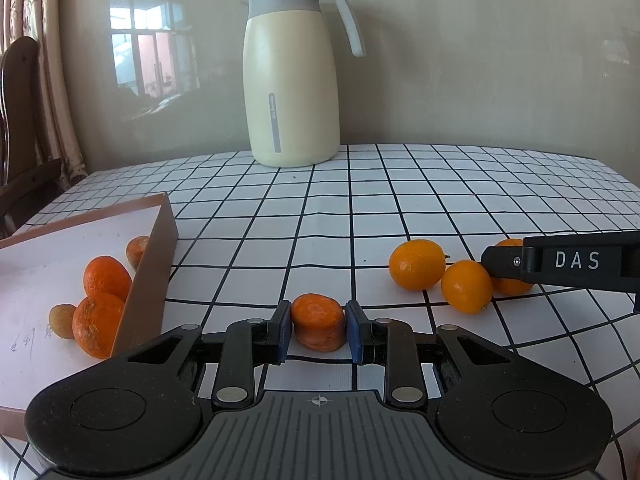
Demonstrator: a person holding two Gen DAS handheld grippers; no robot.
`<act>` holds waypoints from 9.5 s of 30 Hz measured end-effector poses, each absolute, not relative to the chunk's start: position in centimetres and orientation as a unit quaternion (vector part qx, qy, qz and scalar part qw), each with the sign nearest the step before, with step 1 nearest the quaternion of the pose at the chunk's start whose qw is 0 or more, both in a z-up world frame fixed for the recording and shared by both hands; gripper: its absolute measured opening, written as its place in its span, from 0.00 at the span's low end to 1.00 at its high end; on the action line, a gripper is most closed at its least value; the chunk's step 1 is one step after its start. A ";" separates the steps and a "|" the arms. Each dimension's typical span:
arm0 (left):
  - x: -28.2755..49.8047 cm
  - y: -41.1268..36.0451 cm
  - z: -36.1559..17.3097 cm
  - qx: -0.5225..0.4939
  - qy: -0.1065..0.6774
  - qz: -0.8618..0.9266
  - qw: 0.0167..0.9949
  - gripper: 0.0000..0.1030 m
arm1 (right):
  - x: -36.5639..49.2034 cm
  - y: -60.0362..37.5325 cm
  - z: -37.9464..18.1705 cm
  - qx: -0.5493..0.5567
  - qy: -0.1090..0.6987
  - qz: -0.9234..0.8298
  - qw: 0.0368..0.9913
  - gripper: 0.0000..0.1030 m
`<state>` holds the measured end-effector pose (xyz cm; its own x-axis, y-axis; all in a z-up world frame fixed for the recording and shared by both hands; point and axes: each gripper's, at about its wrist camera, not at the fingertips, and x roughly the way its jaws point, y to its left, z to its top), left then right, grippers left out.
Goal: Organize fruits
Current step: 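Carry the carrot slice in the left tool over the box while the right tool carries the orange, then open the left tool to drop the carrot slice into the box while the right tool drops the orange, then move both open tools back from the box toward the remaining oranges on the table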
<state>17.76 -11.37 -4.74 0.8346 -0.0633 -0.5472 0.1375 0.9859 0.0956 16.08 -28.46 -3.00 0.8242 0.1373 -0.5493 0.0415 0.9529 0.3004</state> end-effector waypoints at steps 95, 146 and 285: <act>7.6 9.4 2.3 -0.043 0.160 0.125 0.978 0.27 | 10.1 -12.0 4.1 0.069 0.129 0.211 0.967 0.28; 9.6 15.5 2.4 -0.073 0.148 0.190 0.968 0.27 | 12.6 -7.2 3.7 0.071 0.113 0.216 0.967 0.29; 15.9 -11.3 -2.3 0.077 0.239 -0.057 0.966 0.85 | 14.2 -27.9 -3.0 0.068 0.301 0.019 0.951 0.22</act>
